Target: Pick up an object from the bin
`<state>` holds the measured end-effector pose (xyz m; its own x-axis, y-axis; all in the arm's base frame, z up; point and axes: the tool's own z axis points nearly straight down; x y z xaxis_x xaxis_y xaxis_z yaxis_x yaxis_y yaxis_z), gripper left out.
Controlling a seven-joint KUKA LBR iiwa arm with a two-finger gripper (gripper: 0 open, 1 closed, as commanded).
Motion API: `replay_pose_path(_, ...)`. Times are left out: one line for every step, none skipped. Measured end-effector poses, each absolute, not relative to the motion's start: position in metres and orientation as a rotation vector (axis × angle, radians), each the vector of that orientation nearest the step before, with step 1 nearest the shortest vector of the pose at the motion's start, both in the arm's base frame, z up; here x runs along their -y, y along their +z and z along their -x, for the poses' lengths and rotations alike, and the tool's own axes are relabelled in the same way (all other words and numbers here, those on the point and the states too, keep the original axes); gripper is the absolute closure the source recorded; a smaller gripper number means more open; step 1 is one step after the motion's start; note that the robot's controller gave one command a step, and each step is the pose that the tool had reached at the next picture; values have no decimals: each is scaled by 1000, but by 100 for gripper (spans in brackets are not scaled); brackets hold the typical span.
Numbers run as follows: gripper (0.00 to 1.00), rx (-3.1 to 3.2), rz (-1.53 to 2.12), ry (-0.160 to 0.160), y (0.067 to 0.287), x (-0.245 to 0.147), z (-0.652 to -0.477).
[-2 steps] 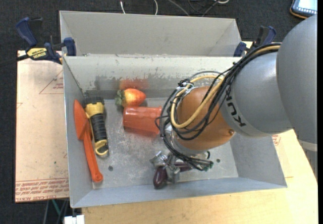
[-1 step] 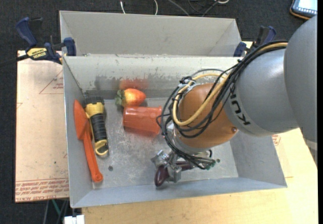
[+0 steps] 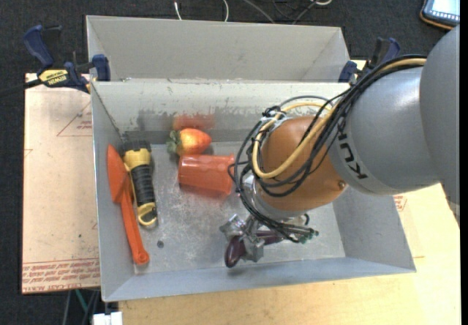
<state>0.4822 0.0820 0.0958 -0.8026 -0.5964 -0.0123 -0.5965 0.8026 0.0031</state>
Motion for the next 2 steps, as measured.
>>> replay_pose_path(100,-2974,982,12,102,-82,-482)
replay_pose_path(100,-2974,980,13,107,-83,-482)
